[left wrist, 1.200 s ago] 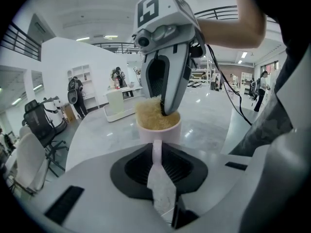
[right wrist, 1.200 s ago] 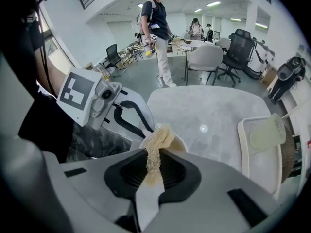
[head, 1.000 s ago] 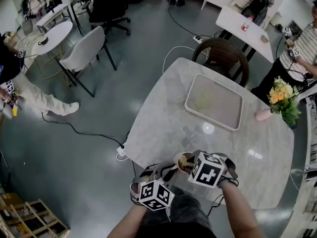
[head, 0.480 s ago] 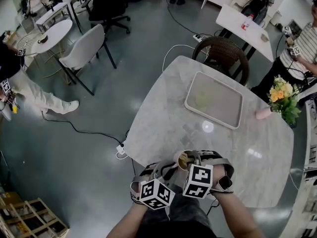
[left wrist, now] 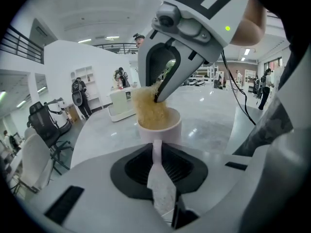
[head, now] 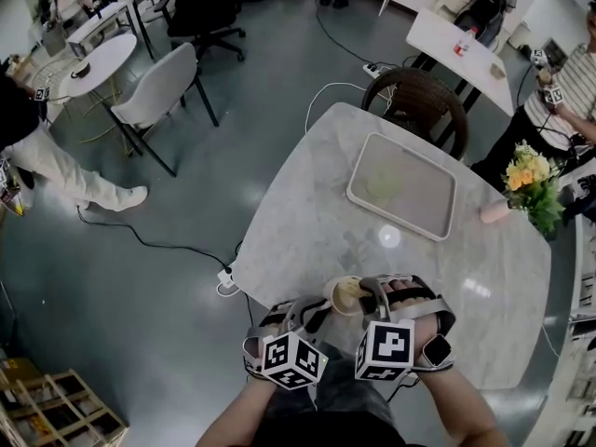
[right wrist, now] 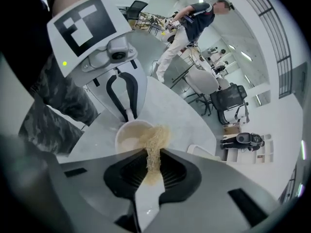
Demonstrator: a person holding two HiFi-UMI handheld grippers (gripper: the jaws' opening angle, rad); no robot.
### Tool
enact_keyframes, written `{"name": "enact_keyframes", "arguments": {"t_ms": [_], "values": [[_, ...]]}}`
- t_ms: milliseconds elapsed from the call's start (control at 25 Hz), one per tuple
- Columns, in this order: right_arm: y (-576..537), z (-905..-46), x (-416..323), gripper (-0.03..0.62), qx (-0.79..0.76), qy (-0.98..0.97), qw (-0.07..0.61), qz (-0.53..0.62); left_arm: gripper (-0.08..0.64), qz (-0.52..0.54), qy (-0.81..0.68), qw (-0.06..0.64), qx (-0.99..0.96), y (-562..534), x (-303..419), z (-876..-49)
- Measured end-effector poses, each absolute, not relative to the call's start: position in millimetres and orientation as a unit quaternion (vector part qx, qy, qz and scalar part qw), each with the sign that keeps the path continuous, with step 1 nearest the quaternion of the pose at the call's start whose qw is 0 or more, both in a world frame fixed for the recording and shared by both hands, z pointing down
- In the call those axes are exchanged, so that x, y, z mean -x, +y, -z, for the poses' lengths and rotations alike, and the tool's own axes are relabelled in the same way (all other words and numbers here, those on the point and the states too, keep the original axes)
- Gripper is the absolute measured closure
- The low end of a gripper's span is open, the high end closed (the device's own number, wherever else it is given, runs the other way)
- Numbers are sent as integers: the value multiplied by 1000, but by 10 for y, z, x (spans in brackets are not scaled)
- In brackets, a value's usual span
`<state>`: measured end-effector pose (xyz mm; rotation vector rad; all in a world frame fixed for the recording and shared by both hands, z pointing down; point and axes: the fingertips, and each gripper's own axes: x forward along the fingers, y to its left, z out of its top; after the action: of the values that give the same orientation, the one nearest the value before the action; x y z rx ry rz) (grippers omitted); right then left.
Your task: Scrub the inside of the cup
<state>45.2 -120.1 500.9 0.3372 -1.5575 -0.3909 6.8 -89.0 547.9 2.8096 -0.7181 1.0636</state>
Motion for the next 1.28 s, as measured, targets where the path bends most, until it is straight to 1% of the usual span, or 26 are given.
{"name": "enact_keyframes", "arguments": {"t_ms": [160, 320, 440, 560, 680, 880, 1000, 1120, 1280], "values": [[-1198, -5120, -473, 529, -132, -683, 698, 169, 499, -344, -234, 25, -909, -900, -67, -5471], [-1109, -5263, -397, 529, -89, -697, 704, 104, 499, -350, -238, 27, -906, -910, -62, -5478], [-951, -5285, -272, 529, -58, -734, 676, 34, 499, -354, -240, 27, -904, -906, -54, -5486], [-916, -5150, -230, 529, -65, -763, 643, -9, 499, -361, -239, 22, -901, -917, -50, -5492], [-942, -4977, -219, 529, -81, -781, 618, -32, 499, -363, -239, 22, -900, -920, -58, -5491], [-932, -4989, -217, 529, -78, -786, 611, -47, 499, -366, -238, 21, -899, -920, -64, -5498], [-885, -5074, -214, 529, -63, -782, 619, -49, 499, -367, -237, 21, -899, -922, -59, -5508], [-943, -5137, -289, 529, -61, -761, 646, -34, 499, -366, -235, 21, -900, -926, -56, -5513], [-1139, -5142, -451, 529, -82, -709, 699, 47, 499, -366, -231, 17, -901, -905, -72, -5517]]}}
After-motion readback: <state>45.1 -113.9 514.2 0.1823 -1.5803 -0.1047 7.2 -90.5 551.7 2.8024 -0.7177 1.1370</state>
